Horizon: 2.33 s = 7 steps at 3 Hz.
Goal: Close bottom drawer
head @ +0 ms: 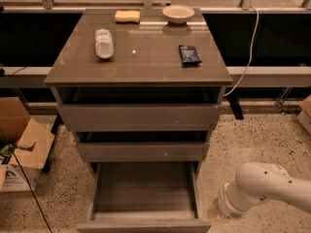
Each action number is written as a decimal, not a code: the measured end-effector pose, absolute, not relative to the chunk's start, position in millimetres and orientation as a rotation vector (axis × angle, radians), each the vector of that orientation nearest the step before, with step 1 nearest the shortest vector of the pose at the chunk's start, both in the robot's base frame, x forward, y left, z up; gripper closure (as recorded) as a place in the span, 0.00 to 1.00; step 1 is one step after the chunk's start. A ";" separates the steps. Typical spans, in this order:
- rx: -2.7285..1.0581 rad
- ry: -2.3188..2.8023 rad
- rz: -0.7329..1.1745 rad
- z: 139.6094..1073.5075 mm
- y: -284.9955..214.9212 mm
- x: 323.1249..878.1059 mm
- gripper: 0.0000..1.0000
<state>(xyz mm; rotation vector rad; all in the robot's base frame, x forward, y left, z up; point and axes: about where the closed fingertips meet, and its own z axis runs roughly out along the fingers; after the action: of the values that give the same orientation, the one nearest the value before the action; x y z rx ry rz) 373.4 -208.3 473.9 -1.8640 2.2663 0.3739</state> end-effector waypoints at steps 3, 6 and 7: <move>-1.902 2.216 0.362 410.5 -175.1 368.1 1.00; -1.782 2.253 0.501 315.0 -172.9 371.3 1.00; -1.746 2.296 0.549 283.1 -177.3 375.4 1.00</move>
Offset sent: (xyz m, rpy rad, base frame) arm -0.0029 0.0438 -0.0653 -0.0094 -0.0453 0.0636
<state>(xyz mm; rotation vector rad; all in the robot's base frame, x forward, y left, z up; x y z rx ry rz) 375.4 -177.3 283.1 -1.7460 2.2956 0.5490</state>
